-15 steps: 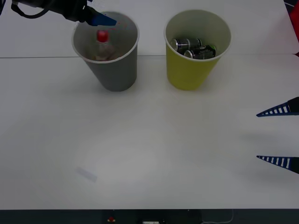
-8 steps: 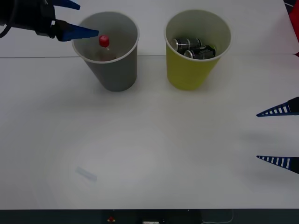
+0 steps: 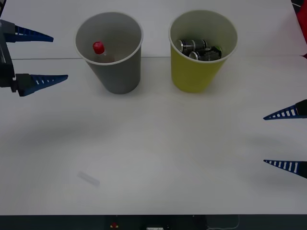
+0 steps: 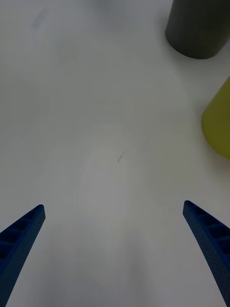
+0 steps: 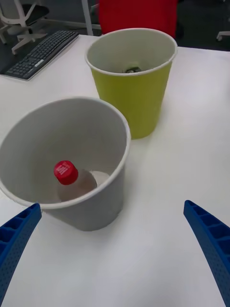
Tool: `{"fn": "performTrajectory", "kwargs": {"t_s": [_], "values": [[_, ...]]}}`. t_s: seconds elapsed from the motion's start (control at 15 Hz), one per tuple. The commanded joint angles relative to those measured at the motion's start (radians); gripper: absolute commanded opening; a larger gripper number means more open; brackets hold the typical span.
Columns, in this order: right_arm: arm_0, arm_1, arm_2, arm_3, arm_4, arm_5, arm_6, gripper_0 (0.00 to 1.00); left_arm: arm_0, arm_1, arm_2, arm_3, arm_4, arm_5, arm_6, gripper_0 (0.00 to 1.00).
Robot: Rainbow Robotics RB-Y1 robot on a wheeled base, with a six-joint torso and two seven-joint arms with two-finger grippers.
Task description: Put the can into the green bin and the plastic bottle into the gray bin
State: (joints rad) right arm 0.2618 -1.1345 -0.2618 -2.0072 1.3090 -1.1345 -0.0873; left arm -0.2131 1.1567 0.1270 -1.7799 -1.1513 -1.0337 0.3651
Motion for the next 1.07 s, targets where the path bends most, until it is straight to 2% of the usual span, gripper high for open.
{"fn": "performTrajectory", "kwargs": {"t_s": [0.07, 0.4, 0.67, 0.8, 1.07], "values": [[0.000, 0.000, 0.000, 0.000, 0.000, 0.000, 0.000, 1.00, 0.201, 0.000, 0.097, -0.050, 0.067, -0.012, -0.156, 1.00], [0.000, 0.000, 0.000, 0.000, 0.000, 0.000, 0.000, 1.00, 0.304, 0.000, 0.141, -0.041, 0.113, -0.157, -0.353, 1.00], [0.000, 0.000, 0.000, 0.000, 0.000, 0.000, 0.000, 1.00, 0.319, -0.002, 0.134, -0.042, 0.104, -0.259, -0.390, 1.00], [0.000, 0.000, 0.000, 0.000, 0.000, 0.000, 0.000, 1.00, 0.325, -0.002, 0.111, -0.042, 0.104, -0.256, -0.436, 1.00], [0.000, 0.000, 0.000, 0.000, 0.000, 0.000, 0.000, 1.00, 0.334, 0.000, 0.032, -0.042, 0.105, -0.218, -0.456, 1.00]]}}
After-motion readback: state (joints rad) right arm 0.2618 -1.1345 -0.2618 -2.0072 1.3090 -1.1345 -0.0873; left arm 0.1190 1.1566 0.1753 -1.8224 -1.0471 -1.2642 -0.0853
